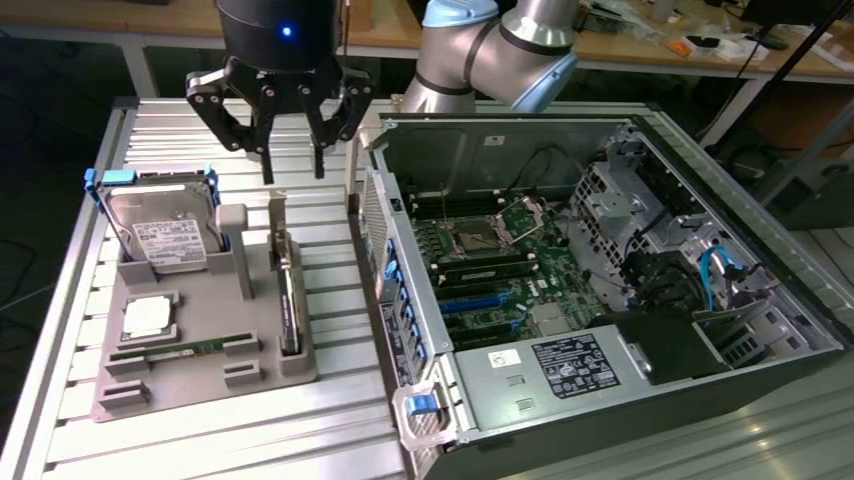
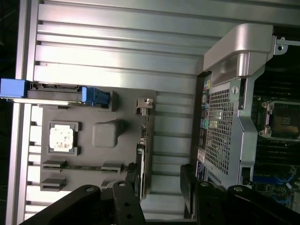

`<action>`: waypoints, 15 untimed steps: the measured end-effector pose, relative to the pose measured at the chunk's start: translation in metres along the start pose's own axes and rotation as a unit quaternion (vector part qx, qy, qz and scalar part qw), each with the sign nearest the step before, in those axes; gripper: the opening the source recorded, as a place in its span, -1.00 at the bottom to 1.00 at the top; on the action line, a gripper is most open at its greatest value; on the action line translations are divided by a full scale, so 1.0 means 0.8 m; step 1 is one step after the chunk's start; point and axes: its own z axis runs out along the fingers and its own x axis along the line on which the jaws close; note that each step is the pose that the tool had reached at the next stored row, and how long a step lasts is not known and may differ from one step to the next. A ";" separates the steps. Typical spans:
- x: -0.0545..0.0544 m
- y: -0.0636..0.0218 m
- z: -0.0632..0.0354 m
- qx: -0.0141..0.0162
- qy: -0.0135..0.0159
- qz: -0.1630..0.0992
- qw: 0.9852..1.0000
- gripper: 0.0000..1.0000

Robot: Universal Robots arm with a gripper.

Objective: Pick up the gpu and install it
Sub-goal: 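Pick up the gpu and move the gpu toward the slot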

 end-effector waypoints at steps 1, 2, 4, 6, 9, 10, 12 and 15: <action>0.000 0.000 0.001 0.000 0.000 0.000 1.000 -0.01; 0.000 0.000 0.002 0.000 0.000 0.000 1.000 -0.01; 0.001 0.000 0.003 0.000 0.000 0.000 1.000 -0.01; 0.002 0.000 0.005 0.000 0.000 0.000 1.000 -0.01; 0.003 0.000 0.009 0.000 0.000 0.000 1.000 -0.01; 0.003 0.000 0.009 0.000 0.000 0.000 1.000 -0.01; 0.004 0.000 0.011 0.000 0.000 0.000 1.000 -0.01; 0.005 0.000 0.013 0.000 0.000 0.000 1.000 -0.01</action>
